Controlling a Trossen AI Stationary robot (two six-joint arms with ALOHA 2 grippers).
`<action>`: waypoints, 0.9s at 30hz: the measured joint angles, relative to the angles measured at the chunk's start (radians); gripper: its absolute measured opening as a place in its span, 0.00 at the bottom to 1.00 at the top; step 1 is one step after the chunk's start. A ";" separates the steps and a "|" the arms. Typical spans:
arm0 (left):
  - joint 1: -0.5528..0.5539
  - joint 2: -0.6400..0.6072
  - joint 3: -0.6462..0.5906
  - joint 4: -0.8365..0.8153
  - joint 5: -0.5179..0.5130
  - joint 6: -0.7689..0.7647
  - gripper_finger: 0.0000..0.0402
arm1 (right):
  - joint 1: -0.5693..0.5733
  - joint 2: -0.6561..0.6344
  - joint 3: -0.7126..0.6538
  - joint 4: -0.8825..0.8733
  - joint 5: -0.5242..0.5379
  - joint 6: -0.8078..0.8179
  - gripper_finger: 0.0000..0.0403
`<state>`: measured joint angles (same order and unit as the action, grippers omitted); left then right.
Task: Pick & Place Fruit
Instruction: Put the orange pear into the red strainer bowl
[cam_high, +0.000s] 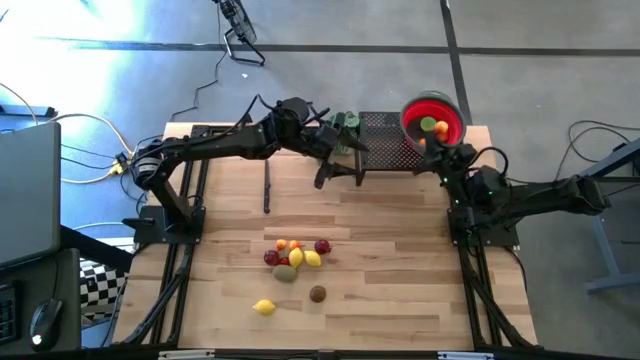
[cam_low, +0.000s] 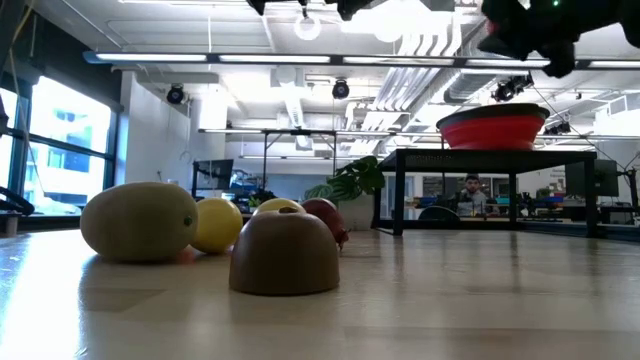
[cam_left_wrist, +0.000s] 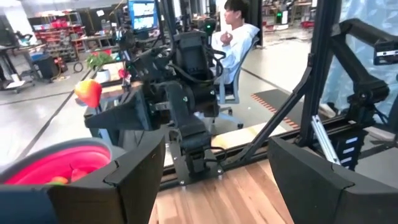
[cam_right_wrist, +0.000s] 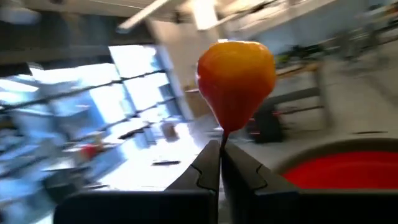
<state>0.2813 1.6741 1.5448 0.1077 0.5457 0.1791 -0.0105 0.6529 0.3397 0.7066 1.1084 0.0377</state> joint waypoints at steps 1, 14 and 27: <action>0.000 0.000 0.000 -0.004 -0.002 0.000 0.69 | -0.006 0.000 0.000 0.001 0.028 -0.014 0.01; 0.000 0.000 0.000 -0.010 -0.008 0.000 0.69 | -0.064 0.126 0.162 -0.264 0.083 -0.035 0.01; 0.000 0.000 0.000 -0.073 -0.017 0.000 0.69 | -0.227 0.185 0.580 -1.134 -0.093 0.299 0.01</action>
<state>0.2813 1.6745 1.5448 0.0344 0.5285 0.1787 -0.2373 0.8376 0.9194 -0.4270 1.0152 0.3367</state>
